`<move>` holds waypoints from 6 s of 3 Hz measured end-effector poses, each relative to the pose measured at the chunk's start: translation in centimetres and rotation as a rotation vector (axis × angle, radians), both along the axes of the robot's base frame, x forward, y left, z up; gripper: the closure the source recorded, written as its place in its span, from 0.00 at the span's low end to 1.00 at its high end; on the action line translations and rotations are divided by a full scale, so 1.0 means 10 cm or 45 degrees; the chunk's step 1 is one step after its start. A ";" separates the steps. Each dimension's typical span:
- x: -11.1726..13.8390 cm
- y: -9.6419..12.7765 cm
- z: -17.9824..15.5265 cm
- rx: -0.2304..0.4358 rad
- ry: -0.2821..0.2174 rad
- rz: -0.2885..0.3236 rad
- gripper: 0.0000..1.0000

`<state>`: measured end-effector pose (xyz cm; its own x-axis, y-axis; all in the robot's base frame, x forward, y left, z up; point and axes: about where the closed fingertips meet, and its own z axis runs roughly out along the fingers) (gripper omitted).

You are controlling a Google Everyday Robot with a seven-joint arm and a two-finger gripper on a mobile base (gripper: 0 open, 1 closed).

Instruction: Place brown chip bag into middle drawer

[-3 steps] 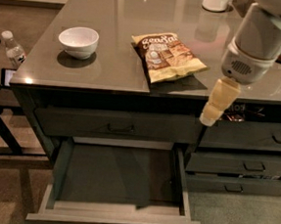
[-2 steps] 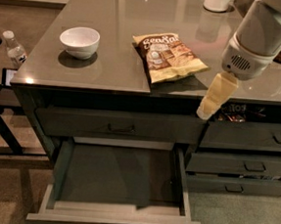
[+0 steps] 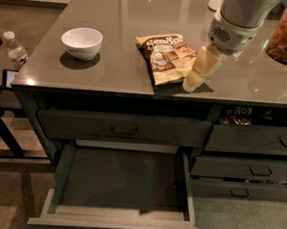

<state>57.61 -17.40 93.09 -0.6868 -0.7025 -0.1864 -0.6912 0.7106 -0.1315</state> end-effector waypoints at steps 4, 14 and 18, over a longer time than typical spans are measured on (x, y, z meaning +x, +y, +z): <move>0.72 0.13 -0.17 0.107 0.028 -0.229 0.00; 1.89 0.69 -0.84 0.137 0.050 -0.272 0.00; 1.97 0.72 -0.98 0.164 0.041 -0.261 0.84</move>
Offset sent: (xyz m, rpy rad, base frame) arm 0.0100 0.0084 -0.0036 0.0743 0.0079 -0.0359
